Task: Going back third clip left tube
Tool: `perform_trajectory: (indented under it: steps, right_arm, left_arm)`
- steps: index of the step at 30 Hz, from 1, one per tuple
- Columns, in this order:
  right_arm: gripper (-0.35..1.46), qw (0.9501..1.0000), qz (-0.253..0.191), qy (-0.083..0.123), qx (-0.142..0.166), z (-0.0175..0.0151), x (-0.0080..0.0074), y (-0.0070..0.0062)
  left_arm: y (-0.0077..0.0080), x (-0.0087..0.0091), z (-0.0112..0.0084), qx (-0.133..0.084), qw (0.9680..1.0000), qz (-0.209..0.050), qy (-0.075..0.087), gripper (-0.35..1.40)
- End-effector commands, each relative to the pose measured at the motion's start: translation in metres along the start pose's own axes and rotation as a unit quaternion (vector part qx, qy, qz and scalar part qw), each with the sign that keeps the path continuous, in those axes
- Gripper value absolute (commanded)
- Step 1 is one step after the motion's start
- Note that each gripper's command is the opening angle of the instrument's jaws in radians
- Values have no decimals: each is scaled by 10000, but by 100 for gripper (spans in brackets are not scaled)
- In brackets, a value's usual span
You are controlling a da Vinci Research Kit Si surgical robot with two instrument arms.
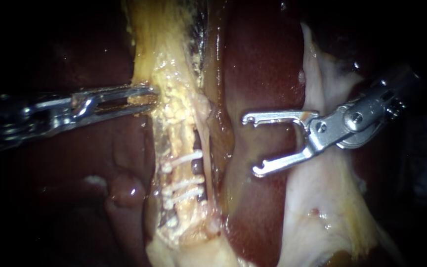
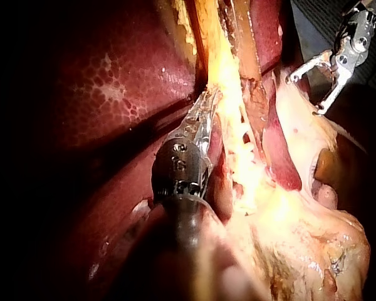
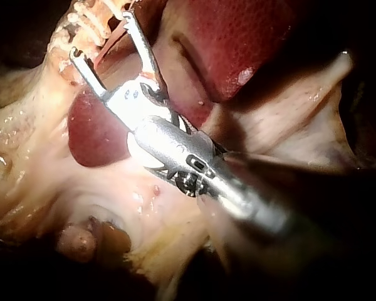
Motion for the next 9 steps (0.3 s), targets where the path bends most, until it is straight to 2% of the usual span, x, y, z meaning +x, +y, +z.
perform_trajectory:
  steps: [1,9]
  right_arm:
    - [60,10000,0,0,2,0,0,0]
    - [60,10000,-1,1,5,0,1,-1]
  left_arm:
    - [0,0,0,6,10000,2,0,-35]
    - [-2,-1,-2,8,10000,-1,3,-35]
